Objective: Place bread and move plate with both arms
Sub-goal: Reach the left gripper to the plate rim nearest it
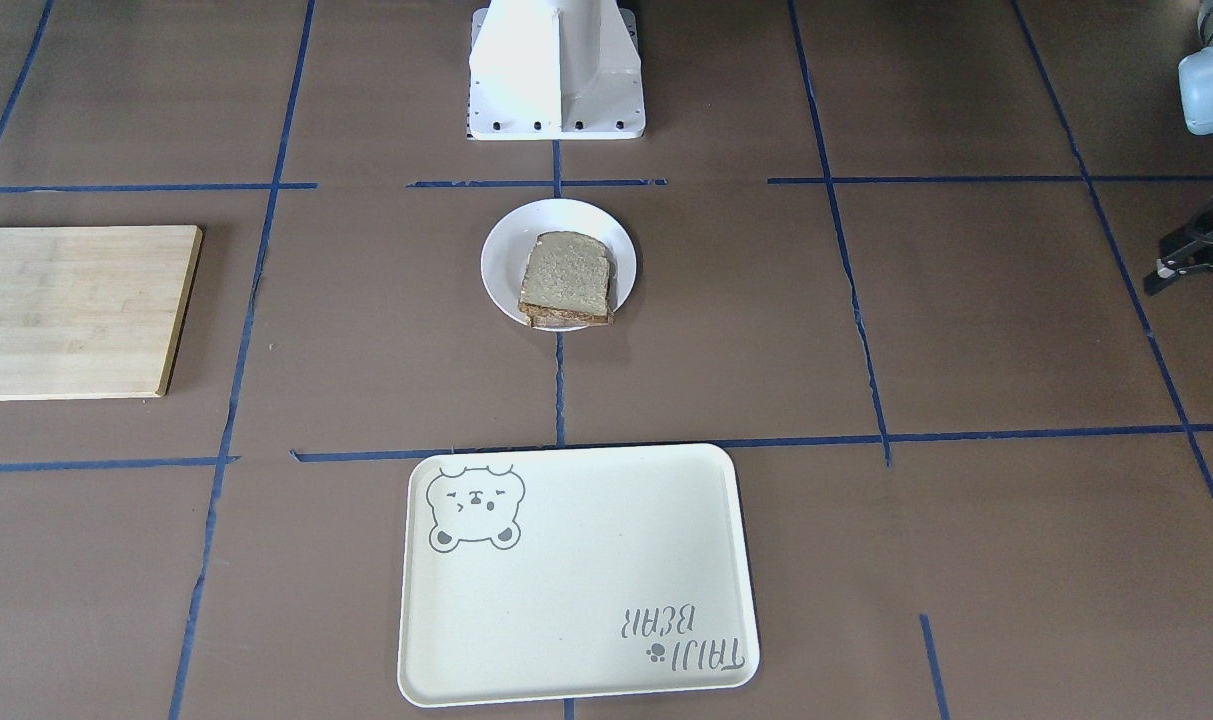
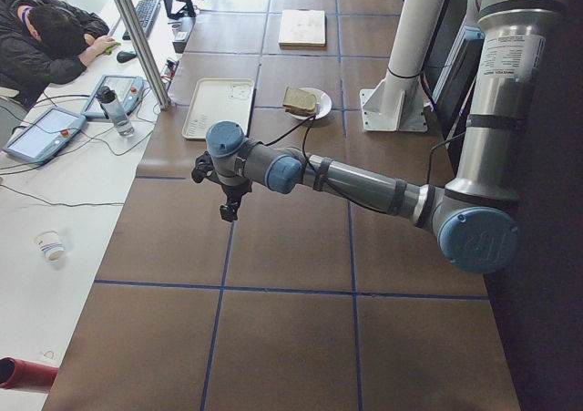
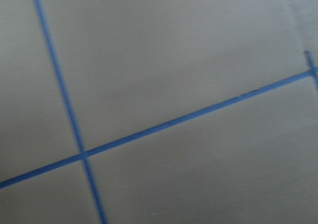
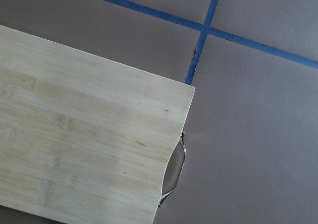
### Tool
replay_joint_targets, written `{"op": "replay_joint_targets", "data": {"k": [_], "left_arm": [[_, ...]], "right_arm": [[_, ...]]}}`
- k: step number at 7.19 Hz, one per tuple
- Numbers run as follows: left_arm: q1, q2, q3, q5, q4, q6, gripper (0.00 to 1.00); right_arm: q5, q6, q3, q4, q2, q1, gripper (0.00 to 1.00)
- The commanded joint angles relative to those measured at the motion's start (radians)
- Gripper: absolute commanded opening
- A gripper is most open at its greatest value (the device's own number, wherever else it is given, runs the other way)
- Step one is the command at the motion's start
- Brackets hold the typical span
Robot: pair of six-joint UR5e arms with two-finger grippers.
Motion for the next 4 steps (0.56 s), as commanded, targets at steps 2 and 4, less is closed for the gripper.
{"op": "replay_joint_targets", "data": {"k": [2, 4], "left_arm": [[0.216, 0.007, 0.01, -0.004, -0.444, -0.655, 1.0], [0.376, -0.005, 0.022, 0.091, -0.699, -0.962, 1.0]], "right_arm": [[0.002, 0.007, -0.006, 0.001, -0.006, 0.001, 1.0], [0.004, 0.007, -0.006, 0.001, -0.006, 0.001, 1.0]]}}
